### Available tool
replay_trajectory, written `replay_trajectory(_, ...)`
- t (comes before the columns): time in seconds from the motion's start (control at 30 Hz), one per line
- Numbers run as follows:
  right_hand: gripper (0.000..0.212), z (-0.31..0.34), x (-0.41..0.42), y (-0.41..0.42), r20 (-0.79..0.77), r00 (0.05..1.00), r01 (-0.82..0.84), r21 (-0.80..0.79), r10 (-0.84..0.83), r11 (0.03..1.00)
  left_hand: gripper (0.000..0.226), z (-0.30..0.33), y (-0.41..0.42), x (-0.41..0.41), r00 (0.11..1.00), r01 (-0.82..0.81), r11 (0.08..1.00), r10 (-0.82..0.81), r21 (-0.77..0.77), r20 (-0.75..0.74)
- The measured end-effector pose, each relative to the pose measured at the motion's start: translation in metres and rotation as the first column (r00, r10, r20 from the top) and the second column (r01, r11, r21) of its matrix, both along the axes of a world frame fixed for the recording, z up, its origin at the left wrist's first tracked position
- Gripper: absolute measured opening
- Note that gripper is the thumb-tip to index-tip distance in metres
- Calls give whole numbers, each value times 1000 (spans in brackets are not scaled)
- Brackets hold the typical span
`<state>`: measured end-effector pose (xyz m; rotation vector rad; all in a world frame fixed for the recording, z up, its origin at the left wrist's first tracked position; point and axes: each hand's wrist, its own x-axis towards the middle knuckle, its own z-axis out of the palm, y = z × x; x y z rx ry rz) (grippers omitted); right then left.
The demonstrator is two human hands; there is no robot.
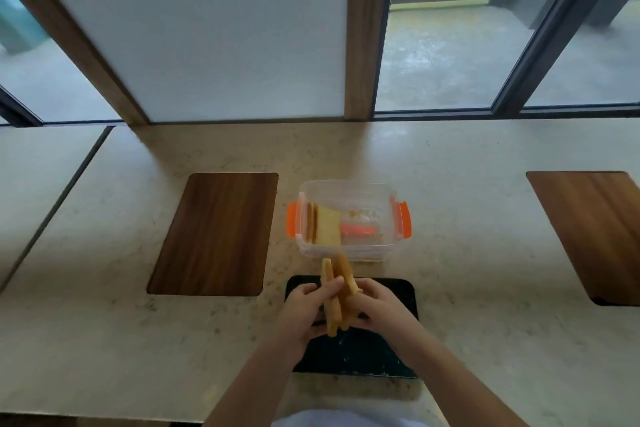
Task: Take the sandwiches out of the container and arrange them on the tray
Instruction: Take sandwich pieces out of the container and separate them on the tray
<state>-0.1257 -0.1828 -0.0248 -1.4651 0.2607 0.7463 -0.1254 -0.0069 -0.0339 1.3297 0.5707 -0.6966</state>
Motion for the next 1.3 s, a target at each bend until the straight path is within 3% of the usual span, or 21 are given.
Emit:
replay_trajectory(0.23,30,-16,-4,22,29,998,-57,-86,60,995,77,-8,19,-8,997,-61,997,64,52,-43)
replay_trajectory(0.33,28,-18,-8,33,190,969,-119,-196,157,973,73,-15,25,-11,987,-143,988,146,53,-59)
replay_trajectory(0.43,26,-18,-12,46,379,877,-150,-365,294,919,59,-19,27,-13,965,-261,965,261,-26,-3)
replay_trajectory(0.53,42,-22,-14,52,438,819,-177,-420,369,890,46,-20,32,-11,944,-328,932,331,-155,-7)
replay_trajectory(0.6,38,-26,-15,53,427,834,-189,-372,348,909,43,-21,36,-9,949,-312,929,313,-201,-28)
replay_trajectory(0.7,17,-34,-11,51,355,920,-65,-286,169,956,40,-24,40,-11,963,-268,942,264,-202,-45)
replay_trajectory(0.87,7,-53,6,44,228,974,87,-307,-15,948,41,-29,47,-20,958,-277,961,274,-22,-82)
replay_trajectory(0.97,3,-64,14,46,105,993,82,-301,-52,950,71,-37,54,-23,952,-290,954,295,70,-77)
replay_trajectory(1.1,4,-73,24,57,-79,992,71,-251,-94,965,93,-42,62,-24,956,-285,952,291,107,-40)
replay_trajectory(1.17,9,-79,27,60,-100,992,48,-313,-83,949,99,-43,63,-23,960,-269,953,277,141,-42)
replay_trajectory(1.3,31,-86,30,57,27,1000,17,-540,-3,842,98,-45,62,-21,967,-232,936,251,265,-38)
